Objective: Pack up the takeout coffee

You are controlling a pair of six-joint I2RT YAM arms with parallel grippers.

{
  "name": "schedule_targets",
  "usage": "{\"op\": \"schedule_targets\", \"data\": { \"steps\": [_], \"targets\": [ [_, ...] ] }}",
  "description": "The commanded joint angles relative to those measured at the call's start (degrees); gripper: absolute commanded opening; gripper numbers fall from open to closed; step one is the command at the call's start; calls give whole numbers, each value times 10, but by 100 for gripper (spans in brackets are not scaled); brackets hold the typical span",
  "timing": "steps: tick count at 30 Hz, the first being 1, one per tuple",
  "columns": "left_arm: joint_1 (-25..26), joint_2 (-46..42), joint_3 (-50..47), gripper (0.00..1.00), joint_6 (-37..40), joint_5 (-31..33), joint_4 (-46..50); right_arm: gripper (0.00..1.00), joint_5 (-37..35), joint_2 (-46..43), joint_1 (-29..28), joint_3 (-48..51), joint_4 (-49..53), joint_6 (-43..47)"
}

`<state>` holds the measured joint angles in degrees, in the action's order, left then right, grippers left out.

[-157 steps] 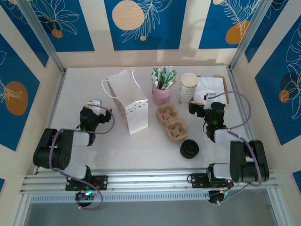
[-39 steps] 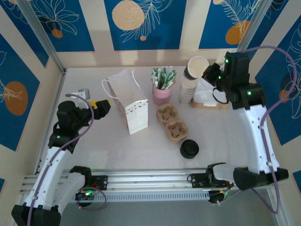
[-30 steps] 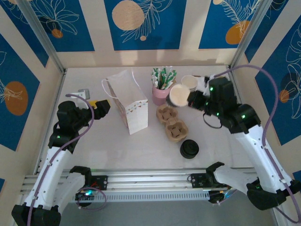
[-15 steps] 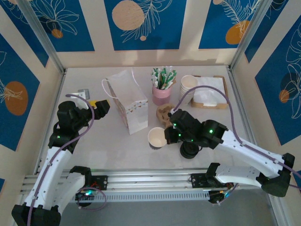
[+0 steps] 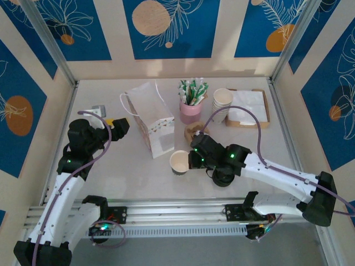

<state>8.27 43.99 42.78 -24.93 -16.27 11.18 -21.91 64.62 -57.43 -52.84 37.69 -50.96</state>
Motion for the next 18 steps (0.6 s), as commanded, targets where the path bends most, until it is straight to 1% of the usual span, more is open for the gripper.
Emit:
{"op": "schedule_targets", "data": {
  "steps": [1,10,15,18],
  "targets": [
    [2,0,-4,77,9,4,-2,0,-16,18,-5,0,-11,-24],
    [2,-1,-4,77,10,7,1,0,-53,84,-18,-21,7,-34],
    [2,-2,-4,77,10,5,1,0,-43,102,-18,-24,1,-38],
    [2,-3,-4,77,10,5,1,4,-39,107,-23,-26,-1,-44]
  ]
}}
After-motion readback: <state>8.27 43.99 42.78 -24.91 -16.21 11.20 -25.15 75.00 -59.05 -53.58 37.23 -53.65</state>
